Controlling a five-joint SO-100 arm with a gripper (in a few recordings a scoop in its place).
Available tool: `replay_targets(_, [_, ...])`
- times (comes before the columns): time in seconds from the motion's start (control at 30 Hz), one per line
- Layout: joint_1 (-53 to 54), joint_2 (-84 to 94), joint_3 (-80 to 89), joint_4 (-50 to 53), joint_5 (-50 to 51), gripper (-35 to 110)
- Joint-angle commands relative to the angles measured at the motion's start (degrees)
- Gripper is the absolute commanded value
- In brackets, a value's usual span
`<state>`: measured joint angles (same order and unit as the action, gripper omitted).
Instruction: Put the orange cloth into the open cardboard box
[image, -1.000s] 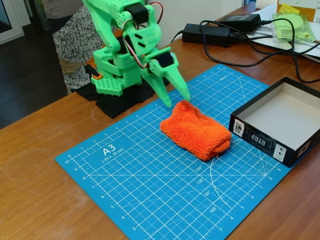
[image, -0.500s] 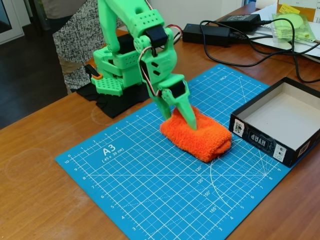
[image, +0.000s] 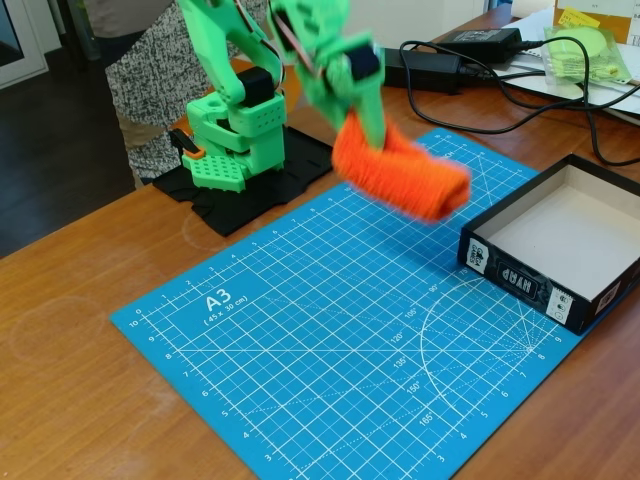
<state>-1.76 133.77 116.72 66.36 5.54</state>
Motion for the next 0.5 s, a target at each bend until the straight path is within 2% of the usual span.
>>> replay_targets(0.0, [-3.6,-11.34,-11.69,-0.26,6.68,0])
replay_targets(0.2, [-2.02,-42.01,-34.28,-2.72,7.91,0])
replay_targets(0.47, [-9.67,-83.76,-94.39,18.98,9.84,0])
